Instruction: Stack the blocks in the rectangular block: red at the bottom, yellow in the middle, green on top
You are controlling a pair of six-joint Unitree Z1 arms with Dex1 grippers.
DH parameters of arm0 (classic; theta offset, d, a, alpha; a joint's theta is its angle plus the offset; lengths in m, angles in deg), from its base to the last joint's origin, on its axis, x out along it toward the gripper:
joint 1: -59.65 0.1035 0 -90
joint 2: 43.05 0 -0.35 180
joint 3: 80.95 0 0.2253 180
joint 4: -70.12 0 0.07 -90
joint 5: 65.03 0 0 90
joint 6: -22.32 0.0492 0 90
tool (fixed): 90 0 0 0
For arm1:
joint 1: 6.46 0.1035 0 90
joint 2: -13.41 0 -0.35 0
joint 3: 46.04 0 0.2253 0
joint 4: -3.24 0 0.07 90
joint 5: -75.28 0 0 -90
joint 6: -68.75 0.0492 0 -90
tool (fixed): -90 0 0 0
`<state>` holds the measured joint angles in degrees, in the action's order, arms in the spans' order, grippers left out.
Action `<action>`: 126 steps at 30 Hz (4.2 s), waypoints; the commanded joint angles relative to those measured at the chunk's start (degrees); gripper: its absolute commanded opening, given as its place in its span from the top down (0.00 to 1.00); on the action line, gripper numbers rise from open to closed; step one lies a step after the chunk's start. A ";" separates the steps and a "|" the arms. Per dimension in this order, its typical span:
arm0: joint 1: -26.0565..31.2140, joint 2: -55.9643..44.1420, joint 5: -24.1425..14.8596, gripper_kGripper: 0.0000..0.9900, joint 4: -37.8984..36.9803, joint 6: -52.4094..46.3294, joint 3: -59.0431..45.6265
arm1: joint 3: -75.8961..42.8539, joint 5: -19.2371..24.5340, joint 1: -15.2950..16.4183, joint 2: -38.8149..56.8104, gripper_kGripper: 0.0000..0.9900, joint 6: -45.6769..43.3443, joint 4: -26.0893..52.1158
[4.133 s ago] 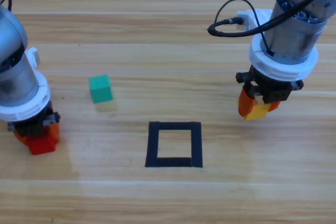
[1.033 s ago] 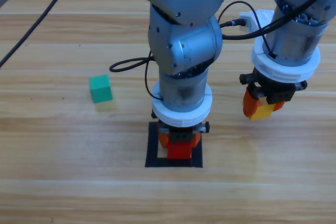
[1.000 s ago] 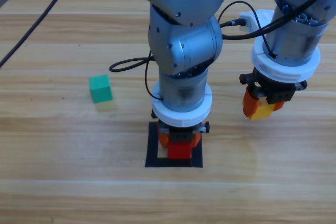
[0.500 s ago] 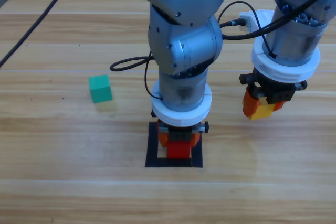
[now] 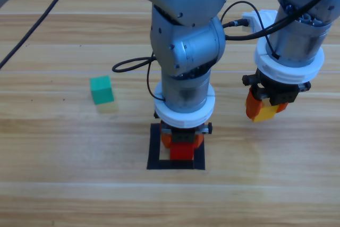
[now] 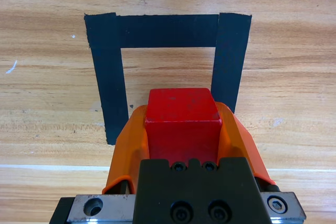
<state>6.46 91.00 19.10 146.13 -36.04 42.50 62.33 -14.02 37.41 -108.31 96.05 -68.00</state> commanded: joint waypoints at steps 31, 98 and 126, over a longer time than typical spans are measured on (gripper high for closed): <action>0.90 -5.29 -1.69 0.00 -1.15 -3.25 -1.83 | 0.51 -1.58 1.48 4.29 1.00 0.73 0.87; 25.07 -11.09 6.74 0.00 -6.87 11.95 -13.96 | 46.91 -0.61 15.11 -25.86 1.00 32.11 -29.19; 25.07 -3.71 3.49 0.00 -4.76 15.64 -8.69 | 47.79 -0.61 14.14 -28.32 1.00 31.32 -29.19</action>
<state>31.36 83.25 23.71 140.18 -21.34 32.18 109.89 -14.26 51.95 -132.50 128.31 -96.50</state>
